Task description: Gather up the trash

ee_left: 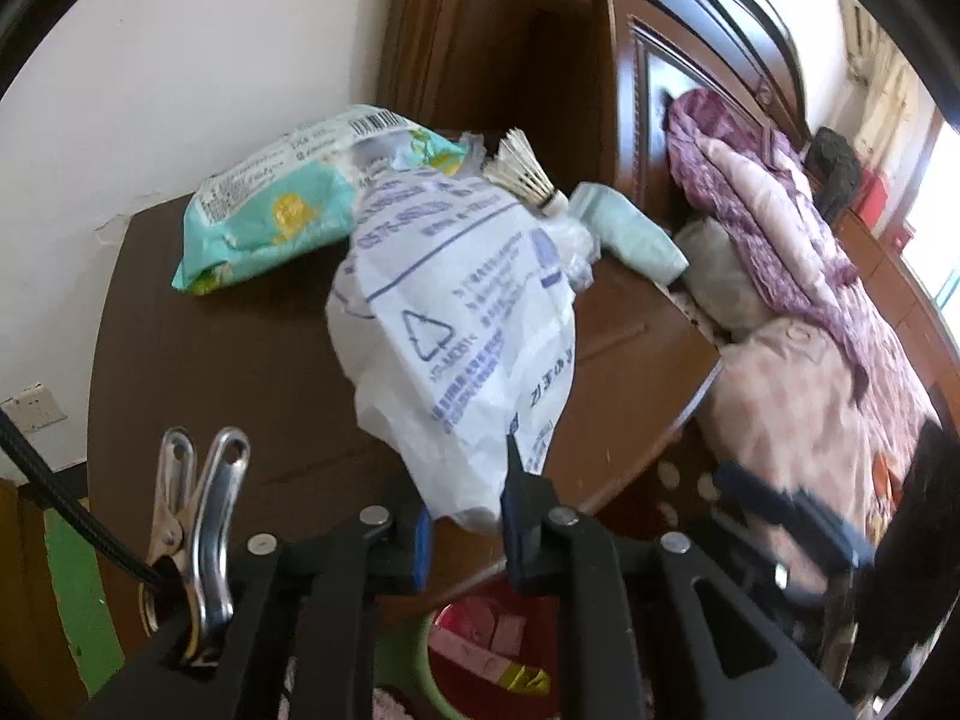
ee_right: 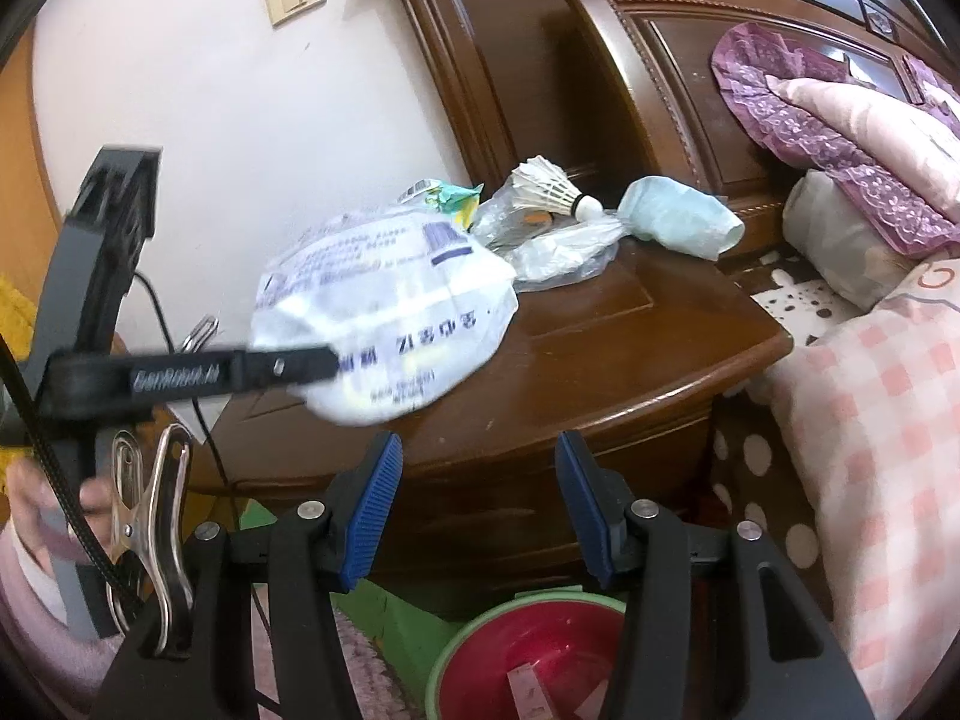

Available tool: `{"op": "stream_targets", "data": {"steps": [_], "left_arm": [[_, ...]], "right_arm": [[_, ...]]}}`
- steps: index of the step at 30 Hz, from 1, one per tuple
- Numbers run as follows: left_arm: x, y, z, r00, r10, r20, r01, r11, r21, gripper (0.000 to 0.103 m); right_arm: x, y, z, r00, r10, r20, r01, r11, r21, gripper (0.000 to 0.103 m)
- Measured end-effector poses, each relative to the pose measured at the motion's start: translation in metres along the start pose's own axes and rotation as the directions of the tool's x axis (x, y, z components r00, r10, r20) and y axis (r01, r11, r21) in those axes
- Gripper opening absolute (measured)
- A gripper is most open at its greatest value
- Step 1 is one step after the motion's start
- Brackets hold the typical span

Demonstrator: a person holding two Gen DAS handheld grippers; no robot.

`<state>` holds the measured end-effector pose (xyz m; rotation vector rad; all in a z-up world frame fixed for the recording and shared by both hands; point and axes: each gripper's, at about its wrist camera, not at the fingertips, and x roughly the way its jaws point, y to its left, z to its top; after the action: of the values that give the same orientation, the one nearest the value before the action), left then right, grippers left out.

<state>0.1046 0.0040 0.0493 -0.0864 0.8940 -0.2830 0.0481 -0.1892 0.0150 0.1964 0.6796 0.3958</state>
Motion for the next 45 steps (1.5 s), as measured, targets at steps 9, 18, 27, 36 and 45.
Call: {"op": "stream_targets", "data": {"steps": [9,18,27,36,45], "left_arm": [[-0.018,0.020,-0.017,0.998,0.037,0.054,-0.037,0.999,-0.006,0.046],[-0.018,0.049,-0.011,0.994,0.058,0.089,-0.050,0.995,-0.084,0.050],[0.011,0.059,0.002,0.994,0.075,0.078,-0.067,0.993,-0.096,0.053],[0.023,0.059,-0.001,0.997,0.028,0.071,-0.021,0.995,-0.099,0.035],[0.007,0.053,-0.009,0.995,0.023,0.102,-0.016,0.998,-0.069,0.021]], "right_arm": [[0.016,0.008,0.021,1.000,0.004,-0.009,-0.004,1.000,-0.002,0.064],[0.067,0.019,0.057,0.999,0.005,-0.047,-0.005,1.000,0.001,0.069],[0.107,0.027,0.066,0.995,0.000,-0.104,-0.001,1.000,-0.005,0.050],[0.112,0.027,0.051,0.995,-0.008,-0.104,0.005,1.000,-0.030,0.011],[0.089,0.043,0.045,0.999,0.023,-0.040,-0.025,0.998,-0.058,0.006]]}}
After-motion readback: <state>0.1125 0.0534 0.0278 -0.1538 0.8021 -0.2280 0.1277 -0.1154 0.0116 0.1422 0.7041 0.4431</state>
